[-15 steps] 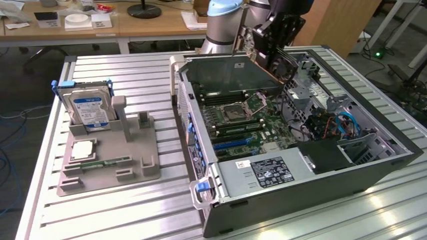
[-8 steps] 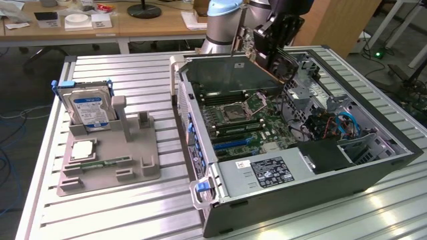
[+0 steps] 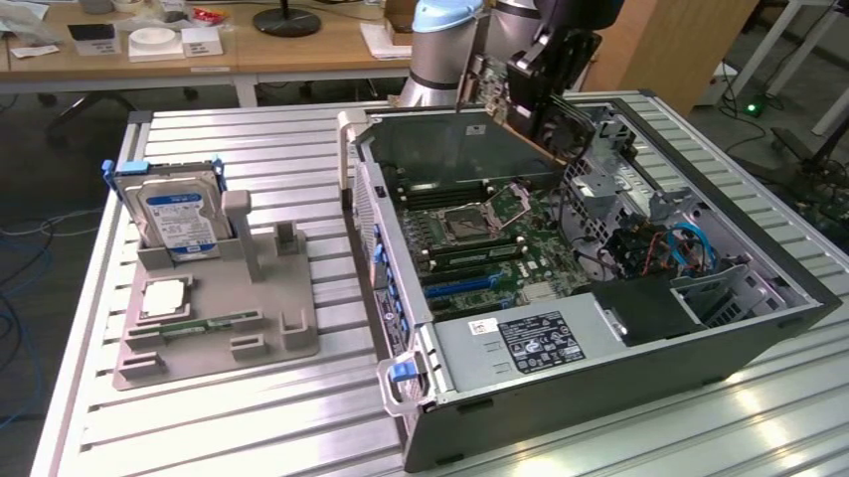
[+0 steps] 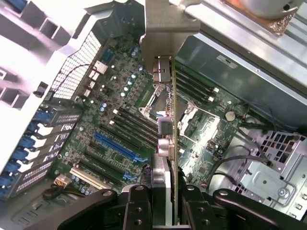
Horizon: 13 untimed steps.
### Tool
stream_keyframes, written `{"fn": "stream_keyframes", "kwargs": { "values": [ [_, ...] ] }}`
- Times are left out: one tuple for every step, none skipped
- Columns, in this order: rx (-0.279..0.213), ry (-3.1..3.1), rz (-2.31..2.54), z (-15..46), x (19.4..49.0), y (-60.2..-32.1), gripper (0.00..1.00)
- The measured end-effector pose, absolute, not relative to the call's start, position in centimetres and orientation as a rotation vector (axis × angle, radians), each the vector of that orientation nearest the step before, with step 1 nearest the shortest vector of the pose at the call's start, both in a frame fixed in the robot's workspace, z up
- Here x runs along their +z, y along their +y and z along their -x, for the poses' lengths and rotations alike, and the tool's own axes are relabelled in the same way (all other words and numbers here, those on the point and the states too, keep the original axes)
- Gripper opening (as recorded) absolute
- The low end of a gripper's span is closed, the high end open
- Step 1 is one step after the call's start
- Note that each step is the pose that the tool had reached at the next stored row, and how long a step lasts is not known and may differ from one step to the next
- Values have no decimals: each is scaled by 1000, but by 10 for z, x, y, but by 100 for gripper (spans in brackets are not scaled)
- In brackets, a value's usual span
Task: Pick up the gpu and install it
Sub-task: 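Insert the gpu into the slot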
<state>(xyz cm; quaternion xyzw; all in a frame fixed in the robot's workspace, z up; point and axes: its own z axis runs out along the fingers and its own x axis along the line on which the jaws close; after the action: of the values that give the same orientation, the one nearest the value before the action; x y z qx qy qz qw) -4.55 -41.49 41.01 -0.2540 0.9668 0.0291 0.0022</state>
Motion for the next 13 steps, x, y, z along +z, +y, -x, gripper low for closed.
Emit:
{"fn": "stream_keyframes", "kwargs": {
  "values": [
    [92, 3029, 812, 46, 410, -415, 28],
    [92, 3025, 827, 46, 410, -415, 28],
    [92, 3022, 841, 46, 410, -415, 28],
    [92, 3018, 855, 46, 410, -415, 28],
    [92, 3015, 867, 46, 410, -415, 28],
    [93, 3012, 879, 46, 410, -415, 28],
    [93, 3008, 892, 46, 410, -415, 28],
    [93, 3005, 904, 46, 410, -415, 28],
    [93, 3001, 916, 45, 410, -415, 28],
    [94, 2997, 930, 46, 410, -415, 28],
    [94, 2993, 942, 46, 410, -415, 28],
    [94, 2990, 954, 46, 410, -415, 28],
    [94, 2986, 965, 46, 410, -415, 28]
  ]
}}
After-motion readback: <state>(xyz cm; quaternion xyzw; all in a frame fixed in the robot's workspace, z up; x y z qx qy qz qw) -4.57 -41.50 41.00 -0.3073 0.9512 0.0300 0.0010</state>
